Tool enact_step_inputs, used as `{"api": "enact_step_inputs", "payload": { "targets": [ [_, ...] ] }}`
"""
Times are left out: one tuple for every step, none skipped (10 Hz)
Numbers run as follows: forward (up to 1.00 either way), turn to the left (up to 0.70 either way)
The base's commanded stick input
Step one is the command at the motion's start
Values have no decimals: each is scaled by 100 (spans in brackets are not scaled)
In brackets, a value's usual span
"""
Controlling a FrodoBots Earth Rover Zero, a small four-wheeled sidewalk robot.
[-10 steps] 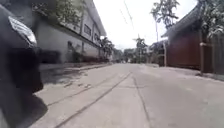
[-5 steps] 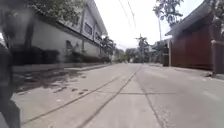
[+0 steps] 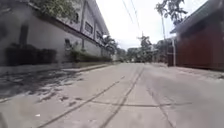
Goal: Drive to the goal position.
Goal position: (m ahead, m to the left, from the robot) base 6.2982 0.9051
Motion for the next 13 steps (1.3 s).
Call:
{"api": "enact_step_inputs", "payload": {
  "targets": [
    [98,0],
    [98,0],
    [98,0],
    [98,0],
    [98,0],
    [98,0],
    [98,0],
    [98,0],
    [98,0],
    [98,0],
    [98,0],
    [98,0],
    [98,0]
  ]
}}
